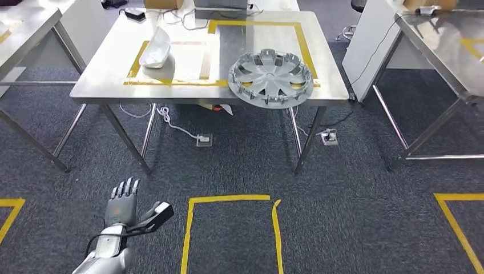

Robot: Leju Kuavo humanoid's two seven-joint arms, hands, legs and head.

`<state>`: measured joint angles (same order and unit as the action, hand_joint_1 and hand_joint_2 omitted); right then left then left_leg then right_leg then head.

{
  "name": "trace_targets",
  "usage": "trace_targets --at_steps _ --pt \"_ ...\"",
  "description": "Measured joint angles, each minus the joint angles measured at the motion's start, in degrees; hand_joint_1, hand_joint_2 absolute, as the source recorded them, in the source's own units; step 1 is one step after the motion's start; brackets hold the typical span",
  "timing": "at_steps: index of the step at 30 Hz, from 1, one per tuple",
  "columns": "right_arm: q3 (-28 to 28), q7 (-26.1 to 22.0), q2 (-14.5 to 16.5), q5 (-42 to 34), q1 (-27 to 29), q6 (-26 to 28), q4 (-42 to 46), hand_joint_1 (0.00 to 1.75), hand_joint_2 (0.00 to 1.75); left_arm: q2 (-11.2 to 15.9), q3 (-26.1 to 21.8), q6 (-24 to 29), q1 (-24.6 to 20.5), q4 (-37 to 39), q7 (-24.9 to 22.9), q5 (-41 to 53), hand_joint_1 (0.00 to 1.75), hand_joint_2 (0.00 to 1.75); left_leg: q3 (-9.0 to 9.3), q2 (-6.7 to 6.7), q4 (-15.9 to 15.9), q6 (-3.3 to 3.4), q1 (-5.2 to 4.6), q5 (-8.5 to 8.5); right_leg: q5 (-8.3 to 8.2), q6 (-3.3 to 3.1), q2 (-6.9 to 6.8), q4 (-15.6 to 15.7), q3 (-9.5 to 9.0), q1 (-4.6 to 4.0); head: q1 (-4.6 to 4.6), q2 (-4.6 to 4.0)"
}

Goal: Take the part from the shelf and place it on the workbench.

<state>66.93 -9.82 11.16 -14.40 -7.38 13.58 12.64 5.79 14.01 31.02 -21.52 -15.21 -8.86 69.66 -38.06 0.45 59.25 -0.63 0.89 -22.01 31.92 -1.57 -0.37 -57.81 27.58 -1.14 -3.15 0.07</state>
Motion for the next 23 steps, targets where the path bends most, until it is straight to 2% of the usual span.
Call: trace_targets --at_steps 1,2,3,4,6,7,8,9,10,11,12,13,14,15,17,18,19,21,23 --pt "0.0 0.14 0.05 0.0 0.02 -0.04 -0.01 0.0 0.0 -0.32 -1.05 -0.84 0.66 0.2 0.01 -0.46 0.0 0.0 0.01 0.03 -0.18 -0.36 0.08 0.33 -0.58 -0.22 -0.03 0.4 0.22 0.08 -0.09 0.0" --pt "0.0 0.26 0.1 0.0 0.03 -0.03 -0.01 0.0 0.0 -0.63 -2.03 -1.85 1.37 0.43 -0.14 -1.0 0.0 0.0 -0.16 -0.04 -0.01 -0.65 0.11 -0.09 -1.26 -0.52 -0.06 0.74 0.43 0.25 -0.09 0.0" --pt "0.0 0.36 0.14 0.0 0.04 0.02 -0.01 0.0 0.0 -0.93 -2.98 -3.23 2.13 0.69 -0.49 -1.6 0.0 0.0 -0.6 -0.13 1.04 -0.91 0.09 -1.52 -2.04 -0.78 -0.1 1.09 0.75 0.46 0.01 0.0" --pt "0.0 0.45 0.17 0.0 0.06 0.06 -0.01 0.0 0.0 -1.19 -3.91 -5.11 2.89 1.0 -1.02 -2.14 0.0 0.0 -1.34 -0.21 3.29 -1.15 0.11 -3.89 -2.78 -0.92 -0.13 1.32 1.16 0.64 0.15 0.0" --pt "0.0 0.61 0.22 0.0 0.17 0.1 -0.01 0.0 0.0 -1.69 -5.51 -9.59 4.44 1.61 -2.27 -2.89 0.0 0.0 -3.19 -0.28 10.12 -1.66 0.17 -8.95 -3.7 -1.03 -0.12 1.3 2.25 0.68 0.44 0.0" --pt "0.0 0.64 0.26 0.0 0.26 0.1 -0.01 0.0 0.0 -1.95 -6.21 -11.96 5.28 1.89 -2.91 -3.47 0.0 0.0 -3.66 -0.28 13.06 -1.88 0.21 -10.07 -4.08 -0.94 -0.12 1.22 2.78 0.71 0.51 0.0" --pt "0.0 0.68 0.29 0.0 0.35 0.1 -0.01 0.0 0.0 -2.27 -6.99 -14.35 6.18 2.16 -3.54 -4.33 0.0 0.0 -3.27 -0.27 14.31 -2.05 0.26 -9.98 -4.39 -0.79 -0.14 1.08 3.31 0.77 0.54 0.0" --pt "0.0 0.71 0.31 0.0 0.39 0.1 -0.01 0.0 0.0 -2.6 -7.8 -16.55 7.11 2.41 -4.16 -5.37 0.0 0.0 -1.78 -0.26 13.39 -2.17 0.32 -9.07 -4.62 -0.61 -0.16 0.89 3.77 0.88 0.56 0.0" --pt "0.0 0.77 0.32 0.0 0.4 0.1 -0.01 0.0 0.0 -2.97 -8.75 -18.75 8.04 2.63 -4.87 -6.59 0.0 0.0 0.83 -0.24 10.26 -2.29 0.42 -7.81 -4.76 -0.41 -0.18 0.6 4.18 1.01 0.56 0.0" --pt "-0.01 0.84 0.33 0.0 0.38 0.1 -0.01 0.0 0.0 -3.35 -9.81 -20.67 8.93 2.83 -5.59 -7.84 0.0 0.0 3.8 -0.22 6.14 -2.35 0.48 -7.32 -4.83 -0.16 -0.21 0.26 4.51 1.08 0.59 0.0" --pt "-0.01 0.91 0.34 0.0 0.35 0.1 -0.01 0.0 0.0 -3.73 -10.9 -22.12 9.82 3.02 -6.29 -8.98 0.0 0.44 6.13 -0.31 2.83 -2.14 0.41 -6.94 -4.88 0.13 -0.22 -0.06 4.73 1.1 0.66 0.0" --pt "-0.02 0.97 0.35 0.0 0.33 0.09 -0.01 0.0 0.0 -4.17 -12.09 -23.38 10.72 3.23 -7.05 -10.07 0.0 0.87 7.54 -0.4 0.52 -1.84 0.35 -7.03 -4.93 0.44 -0.21 -0.35 4.86 1.05 0.72 0.0" --pt "-0.02 1.06 0.35 0.0 0.32 0.09 -0.01 0.0 0.0 -4.56 -13.23 -24.27 11.64 3.48 -7.8 -10.92 0.0 1.31 7.97 -0.52 -0.39 -1.41 0.3 -7.36 -4.96 0.73 -0.19 -0.54 4.94 0.95 0.75 0.0" --pt "-0.02 1.15 0.35 0.0 0.33 0.08 -0.01 0.0 0.0 -5.0 -14.24 -24.87 12.6 3.72 -8.47 -11.49 0.0 1.75 7.84 -0.62 -0.43 -0.98 0.24 -7.13 -4.92 0.64 -0.15 -0.6 5.01 0.88 0.74 0.0" --pt "-0.02 1.53 0.34 0.0 0.34 0.08 -0.01 0.0 0.0 -5.76 -15.97 -25.16 14.43 4.08 -9.59 -12.25 0.0 1.75 7.72 -0.6 -0.72 -0.51 0.23 -7.12 -4.93 -0.1 -0.1 -0.55 5.15 0.81 0.62 0.0" --pt "-0.01 1.73 0.33 0.0 0.35 0.08 -0.01 0.0 0.0 -6.13 -16.68 -24.8 15.2 4.19 -9.86 -12.57 0.0 1.31 7.66 -0.58 -0.72 -0.32 0.13 -7.04 -5.02 -0.43 -0.09 -0.44 5.18 0.84 0.6 0.0" --pt "-0.01 1.92 0.34 0.0 0.35 0.08 -0.01 0.0 0.0 -6.43 -17.42 -24.06 15.88 4.28 -9.94 -12.97 0.0 0.87 7.58 -0.58 -0.69 -0.11 0.05 -6.95 -5.23 -0.39 -0.1 -0.33 5.19 0.88 0.59 0.0" --pt "0.0 2.12 0.34 0.0 0.35 0.09 -0.01 0.0 0.0 -7.18 -18.95 -21.72 16.92 4.4 -9.38 -14.07 0.0 0.0 7.37 -0.59 -0.62 0.23 -0.09 -6.77 -5.64 0.25 -0.11 -0.09 5.23 0.98 0.6 0.0" --pt "0.0 2.11 0.33 0.0 0.35 0.09 -0.01 0.0 0.0 -7.82 -20.2 -19.9 17.46 4.47 -8.57 -15.17 0.0 0.0 7.21 -0.59 -0.57 0.39 -0.16 -6.66 -5.93 0.76 -0.11 0.04 5.3 1.05 0.61 0.0"
